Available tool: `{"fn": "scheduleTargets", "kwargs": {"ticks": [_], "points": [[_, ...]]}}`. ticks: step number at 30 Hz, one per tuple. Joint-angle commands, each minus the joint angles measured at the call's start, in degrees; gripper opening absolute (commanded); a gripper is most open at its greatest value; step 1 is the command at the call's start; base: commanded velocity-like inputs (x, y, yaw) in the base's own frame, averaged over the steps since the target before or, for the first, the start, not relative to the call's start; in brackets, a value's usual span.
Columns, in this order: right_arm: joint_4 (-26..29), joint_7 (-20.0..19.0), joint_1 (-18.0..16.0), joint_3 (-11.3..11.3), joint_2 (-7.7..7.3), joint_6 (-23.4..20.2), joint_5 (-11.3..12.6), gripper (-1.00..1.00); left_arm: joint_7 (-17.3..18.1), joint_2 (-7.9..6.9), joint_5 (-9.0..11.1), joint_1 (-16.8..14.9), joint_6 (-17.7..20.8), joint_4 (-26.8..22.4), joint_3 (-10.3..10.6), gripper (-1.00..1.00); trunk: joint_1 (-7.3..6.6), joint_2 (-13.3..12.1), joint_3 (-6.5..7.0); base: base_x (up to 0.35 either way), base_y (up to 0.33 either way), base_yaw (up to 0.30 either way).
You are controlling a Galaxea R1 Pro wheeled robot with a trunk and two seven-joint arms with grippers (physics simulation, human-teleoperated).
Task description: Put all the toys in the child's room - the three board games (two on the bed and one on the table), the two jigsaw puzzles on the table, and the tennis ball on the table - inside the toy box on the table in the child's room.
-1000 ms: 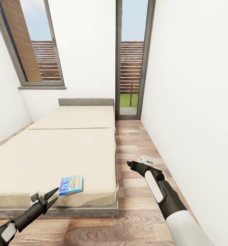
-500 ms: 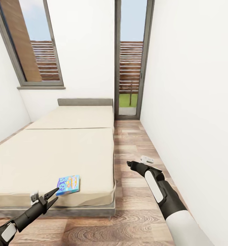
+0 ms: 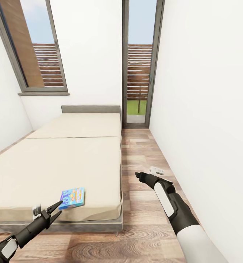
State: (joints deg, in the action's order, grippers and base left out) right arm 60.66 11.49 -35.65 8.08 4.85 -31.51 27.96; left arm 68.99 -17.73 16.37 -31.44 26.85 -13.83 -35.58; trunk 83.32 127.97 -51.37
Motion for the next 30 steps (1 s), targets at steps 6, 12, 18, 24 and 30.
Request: {"fn": "scheduleTargets", "kwargs": {"ticks": [6,12,18,24,30], "points": [[0.08,0.55,-0.03,0.09,-0.01,-0.13,0.6,1.0,0.13,-0.02,0.42,-0.02,0.58,0.03,0.16,1.0,0.0,0.02,-0.06,0.133,0.0,0.0],[0.08,0.55,-0.03,0.09,-0.01,-0.13,0.6,1.0,0.17,-0.08,0.42,-0.02,0.58,0.03,0.16,1.0,0.0,0.02,-0.06,0.03,0.0,0.0],[0.08,0.55,-0.03,0.09,-0.01,-0.13,0.6,1.0,0.18,-0.07,0.42,-0.02,0.58,0.03,0.16,1.0,0.0,0.02,-0.06,0.004,0.0,0.0],[0.09,0.55,-0.03,0.09,-0.01,-0.13,0.6,1.0,0.18,-0.05,0.42,-0.02,0.58,0.03,0.16,1.0,0.0,0.02,-0.06,0.0,0.0,0.0],[0.08,0.55,-0.03,0.09,-0.01,-0.1,0.6,1.0,0.18,-0.05,0.42,-0.02,0.31,0.03,0.17,1.0,0.0,0.02,-0.06,0.0,0.0,0.0]]}}
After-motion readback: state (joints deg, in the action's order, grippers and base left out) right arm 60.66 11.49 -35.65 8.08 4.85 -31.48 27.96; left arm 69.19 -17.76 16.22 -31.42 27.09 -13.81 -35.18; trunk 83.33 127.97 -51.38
